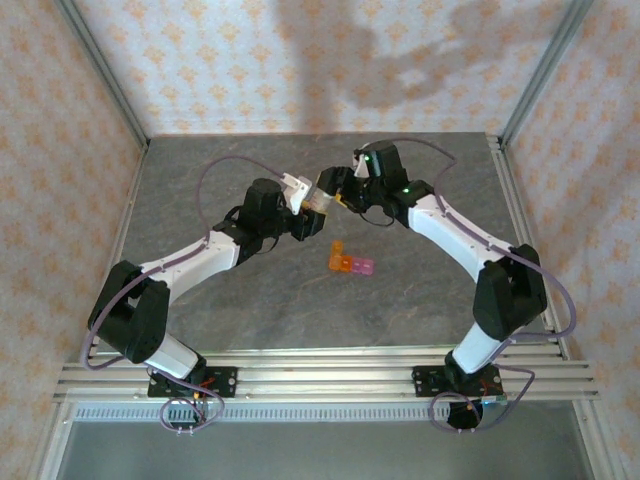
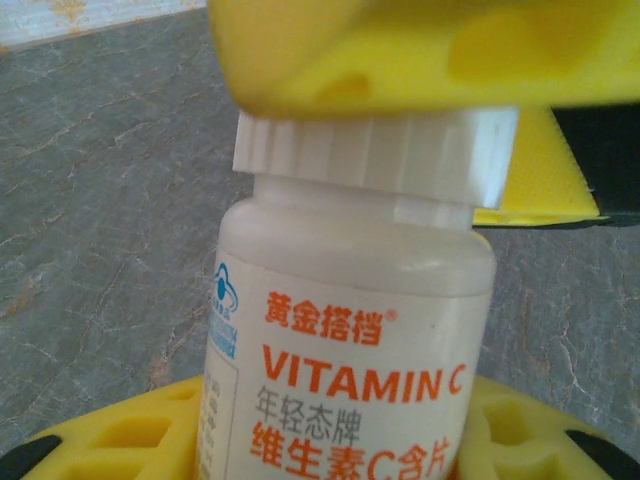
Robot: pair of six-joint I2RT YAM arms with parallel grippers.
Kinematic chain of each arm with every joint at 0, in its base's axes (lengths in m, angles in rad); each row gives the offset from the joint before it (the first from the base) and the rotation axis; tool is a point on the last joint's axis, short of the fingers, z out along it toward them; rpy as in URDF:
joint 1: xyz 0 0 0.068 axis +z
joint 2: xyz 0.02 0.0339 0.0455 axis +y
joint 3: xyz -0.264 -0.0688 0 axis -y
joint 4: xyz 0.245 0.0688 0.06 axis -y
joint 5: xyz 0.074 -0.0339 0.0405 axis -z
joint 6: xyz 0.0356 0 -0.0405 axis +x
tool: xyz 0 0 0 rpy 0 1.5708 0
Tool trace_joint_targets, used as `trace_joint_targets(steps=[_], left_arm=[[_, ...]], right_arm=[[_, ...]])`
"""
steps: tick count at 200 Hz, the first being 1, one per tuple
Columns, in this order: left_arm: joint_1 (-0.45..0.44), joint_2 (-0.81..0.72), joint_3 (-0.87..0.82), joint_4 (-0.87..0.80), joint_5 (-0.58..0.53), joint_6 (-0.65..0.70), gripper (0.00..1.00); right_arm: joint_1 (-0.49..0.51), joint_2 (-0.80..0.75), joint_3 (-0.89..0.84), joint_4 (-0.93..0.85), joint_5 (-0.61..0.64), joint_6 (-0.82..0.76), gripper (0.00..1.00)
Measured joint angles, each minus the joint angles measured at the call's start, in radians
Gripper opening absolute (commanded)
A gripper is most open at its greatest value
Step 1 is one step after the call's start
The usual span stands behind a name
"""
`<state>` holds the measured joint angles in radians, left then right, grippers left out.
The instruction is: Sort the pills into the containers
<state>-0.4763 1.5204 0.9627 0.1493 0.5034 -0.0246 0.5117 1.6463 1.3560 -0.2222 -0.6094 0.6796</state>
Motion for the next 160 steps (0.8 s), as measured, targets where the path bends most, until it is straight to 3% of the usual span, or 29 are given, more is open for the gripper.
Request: trace_joint_targets(steps=[28,66,92,120,160], left_arm=[[-0.002,0.003,0.001,-0.005,-0.001,-0.001,0.0],[-0.002,0.003,0.001,-0.003,0.011,-0.014,0.0],[0.001,0.003,0.0,0.011,0.06,-0.059,0.0],[0.001,0.002,-0.014,0.048,0.121,-0.119,0.0],[0.008,-0.009,-0.016,0.068,0.136,-0.143,0.0]], right_arm=[[0.0,0.0,0.0,0.006,-0.007,-0.024,0.39],[-0.015,0.0,-0.001,0.014,-0.061,-0.155,0.39],[-0.068,-0.002,-0.054,0.103,-0.221,-0.274,0.41],[-0.113,-0.002,-0.083,0.15,-0.353,-0.334,0.47],[-0.121,-0.003,-0.083,0.154,-0.369,-0.343,0.72]])
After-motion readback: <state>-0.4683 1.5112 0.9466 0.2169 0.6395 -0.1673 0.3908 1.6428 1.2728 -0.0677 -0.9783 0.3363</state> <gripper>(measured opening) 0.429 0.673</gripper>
